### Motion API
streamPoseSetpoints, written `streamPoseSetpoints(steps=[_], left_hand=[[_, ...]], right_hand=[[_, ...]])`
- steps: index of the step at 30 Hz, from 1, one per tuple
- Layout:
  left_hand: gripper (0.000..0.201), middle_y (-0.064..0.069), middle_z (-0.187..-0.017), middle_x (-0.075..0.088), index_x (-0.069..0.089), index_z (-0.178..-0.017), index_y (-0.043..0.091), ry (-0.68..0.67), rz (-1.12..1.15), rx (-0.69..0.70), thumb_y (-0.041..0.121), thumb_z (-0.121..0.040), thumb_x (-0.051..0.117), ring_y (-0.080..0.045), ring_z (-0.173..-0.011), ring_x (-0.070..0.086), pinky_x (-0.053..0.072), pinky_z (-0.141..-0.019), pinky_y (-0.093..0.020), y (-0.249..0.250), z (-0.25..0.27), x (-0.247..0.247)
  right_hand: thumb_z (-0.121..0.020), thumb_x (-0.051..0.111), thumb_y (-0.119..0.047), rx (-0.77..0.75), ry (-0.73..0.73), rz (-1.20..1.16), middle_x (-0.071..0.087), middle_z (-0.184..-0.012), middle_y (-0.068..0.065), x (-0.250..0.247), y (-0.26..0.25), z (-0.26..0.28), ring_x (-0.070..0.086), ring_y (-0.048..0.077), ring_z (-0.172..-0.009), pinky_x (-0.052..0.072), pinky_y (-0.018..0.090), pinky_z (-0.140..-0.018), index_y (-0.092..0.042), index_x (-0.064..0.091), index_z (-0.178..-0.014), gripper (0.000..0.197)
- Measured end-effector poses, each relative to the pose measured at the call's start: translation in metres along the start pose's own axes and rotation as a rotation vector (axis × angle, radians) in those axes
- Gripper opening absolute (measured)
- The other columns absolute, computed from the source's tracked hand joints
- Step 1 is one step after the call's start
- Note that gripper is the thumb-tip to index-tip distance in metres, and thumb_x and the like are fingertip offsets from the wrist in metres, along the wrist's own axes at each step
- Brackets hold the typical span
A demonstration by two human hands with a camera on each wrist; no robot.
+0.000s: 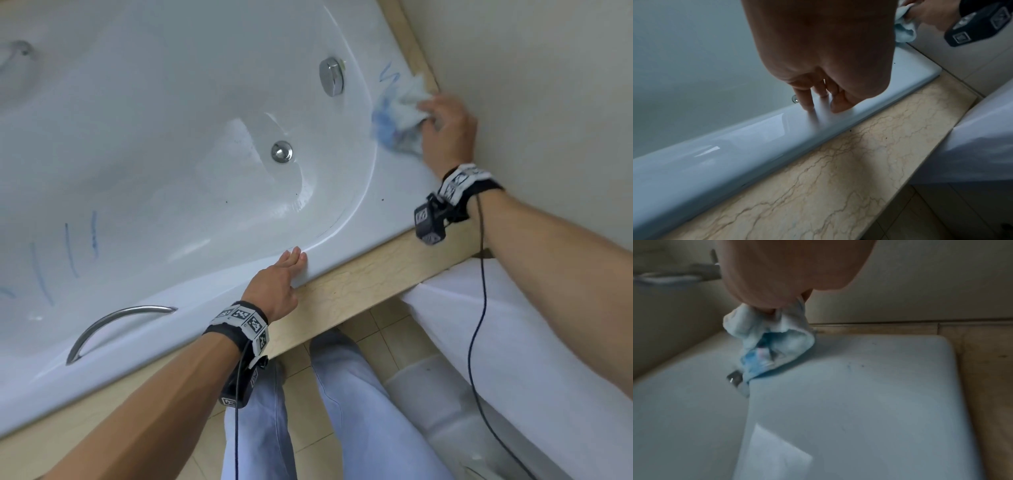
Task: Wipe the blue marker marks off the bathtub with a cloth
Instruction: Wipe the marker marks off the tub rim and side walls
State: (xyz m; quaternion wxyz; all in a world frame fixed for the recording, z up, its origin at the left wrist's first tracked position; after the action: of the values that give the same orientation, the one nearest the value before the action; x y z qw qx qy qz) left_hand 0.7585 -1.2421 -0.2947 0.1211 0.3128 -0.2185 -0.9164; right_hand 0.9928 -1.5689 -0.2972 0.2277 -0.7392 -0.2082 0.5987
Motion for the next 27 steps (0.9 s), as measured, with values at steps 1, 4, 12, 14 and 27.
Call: streamPoseSetpoints(steps=[1,4,12,14,27], left_hand=[[0.084,0.011,-0.165,0.005,0.015,-0.159,0.024,0.0,-0.002,0.003,-0.002,-0.084,0.043,-0.007,-0.151,0.006,0.02,-0.117,-0.025,-0.001,0.001,0.002],[0.085,0.01,-0.165,0.004,0.014,-0.159,0.023,0.005,0.008,0.003,-0.002,-0.084,0.044,-0.007,-0.151,0.005,0.021,-0.118,-0.026,0.0,0.0,0.004],[0.085,0.011,-0.165,0.005,0.015,-0.159,0.024,-0.029,0.001,0.01,-0.002,-0.084,0.044,-0.007,-0.151,0.006,0.021,-0.119,-0.026,-0.001,-0.001,-0.001],[0.085,0.011,-0.165,0.005,0.014,-0.159,0.023,-0.03,-0.01,0.014,-0.002,-0.084,0.043,-0.007,-0.151,0.006,0.022,-0.119,-0.027,-0.001,-0.001,-0.002],[0.062,0.0,-0.162,0.025,0.033,-0.154,0.017,0.074,0.062,-0.031,0.007,-0.094,0.041,-0.024,-0.141,0.039,0.032,-0.116,-0.034,-0.015,-0.001,-0.014]], right_hand=[[-0.076,0.05,-0.002,0.058,0.023,0.003,0.074,-0.105,0.004,0.0,0.007,-0.01,0.068,0.023,-0.1,0.05,0.023,-0.09,-0.01,0.076,-0.096,0.034],[-0.081,0.049,-0.009,0.131,-0.035,0.072,0.073,-0.109,0.009,0.021,0.019,-0.013,0.068,0.027,-0.097,0.051,0.025,-0.088,-0.009,0.076,-0.1,0.033],[-0.097,0.055,-0.027,0.049,-0.23,0.196,0.054,-0.146,0.001,0.026,0.001,0.063,0.048,0.023,-0.134,0.04,0.032,-0.111,-0.018,0.069,-0.122,0.03],[-0.099,0.056,-0.029,0.05,-0.314,0.193,0.051,-0.149,-0.005,0.017,-0.007,0.096,0.043,0.021,-0.139,0.039,0.037,-0.115,-0.025,0.064,-0.13,0.032],[-0.089,0.067,-0.024,-0.328,-0.598,0.328,0.058,-0.122,0.009,0.043,-0.079,0.123,0.052,0.033,-0.113,0.048,0.047,-0.096,-0.01,0.065,-0.106,0.022]])
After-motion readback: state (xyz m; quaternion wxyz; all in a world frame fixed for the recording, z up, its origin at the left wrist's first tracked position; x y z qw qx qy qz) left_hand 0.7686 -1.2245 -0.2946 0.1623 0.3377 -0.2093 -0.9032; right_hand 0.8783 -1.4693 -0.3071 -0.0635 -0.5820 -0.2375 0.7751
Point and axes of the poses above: each hand's wrist, its own z-axis away from the middle knuckle, its own x-axis out of the palm, y = z × x, the point moved 3 cm from there along -z, towards the middle knuckle
